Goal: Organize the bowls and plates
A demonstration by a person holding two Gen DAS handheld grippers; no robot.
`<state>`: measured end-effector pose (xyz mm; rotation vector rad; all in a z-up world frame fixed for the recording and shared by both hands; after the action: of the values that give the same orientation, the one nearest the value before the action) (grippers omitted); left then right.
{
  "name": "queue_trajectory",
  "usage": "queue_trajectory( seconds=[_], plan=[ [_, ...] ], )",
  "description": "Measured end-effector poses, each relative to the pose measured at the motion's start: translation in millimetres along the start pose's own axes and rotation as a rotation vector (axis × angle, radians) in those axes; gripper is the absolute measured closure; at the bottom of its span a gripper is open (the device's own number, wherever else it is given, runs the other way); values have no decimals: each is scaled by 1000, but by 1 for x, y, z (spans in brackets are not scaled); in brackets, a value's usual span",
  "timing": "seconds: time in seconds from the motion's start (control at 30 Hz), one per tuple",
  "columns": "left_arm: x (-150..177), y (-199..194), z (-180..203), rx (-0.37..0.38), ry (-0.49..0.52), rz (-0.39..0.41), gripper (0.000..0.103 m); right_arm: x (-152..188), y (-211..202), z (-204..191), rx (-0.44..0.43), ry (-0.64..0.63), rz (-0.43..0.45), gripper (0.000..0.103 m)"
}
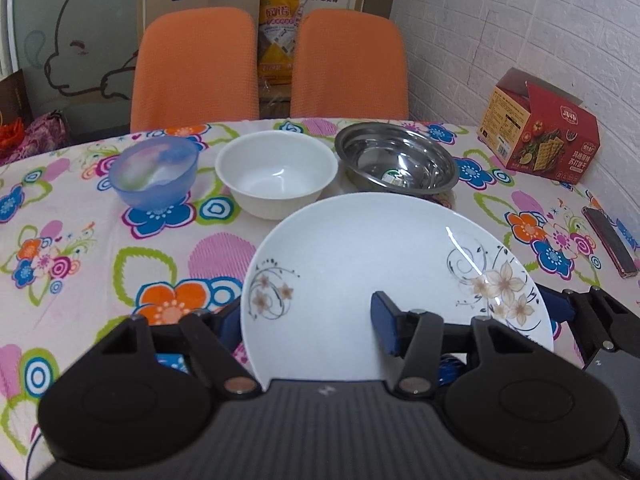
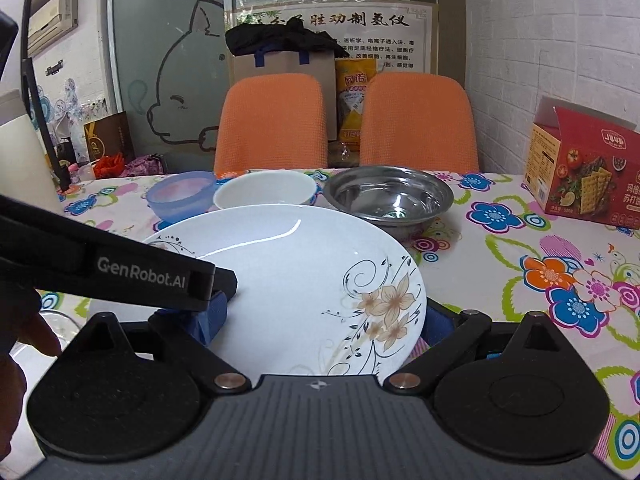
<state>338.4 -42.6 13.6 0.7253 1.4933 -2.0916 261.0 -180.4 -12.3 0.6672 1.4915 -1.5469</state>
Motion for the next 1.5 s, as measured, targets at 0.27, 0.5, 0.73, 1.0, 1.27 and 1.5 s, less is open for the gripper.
queue_trajectory(
  seconds=[0.27, 0.5, 0.73, 1.0, 1.27, 1.5],
  plan=[
    [31, -74, -55, -83, -75, 83, 51, -3, -33, -68, -115, -54, 45, 17],
    [72, -116, -118, -188, -166, 89, 50, 12, -43, -134, -229, -103, 22, 17],
    [95, -123, -156, -219, -231, 71, 50, 21, -41, -164, -273, -139, -5, 17],
    [101, -116, -160, -190, -226, 71, 50, 28, -38, -166, -267, -133, -17, 17],
    [97, -119, -165, -170, -234, 90, 40, 27, -38, -162, -289, -118, -19, 18],
    [94, -123, -160, -155, -225, 107, 37, 24, -40, -157, -304, -79, -22, 17]
  ],
)
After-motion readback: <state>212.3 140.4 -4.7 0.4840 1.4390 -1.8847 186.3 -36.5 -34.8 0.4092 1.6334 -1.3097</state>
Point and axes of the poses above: each gripper's, at about its wrist camera, not at the fingertips, and y roughly the way its jaws point, z to its right, x to its underside, the point moved 1 cm from there along y, roughly the way its jaws point, and after that the axes turned 12 degrees about -y, right-handed, at the moved point
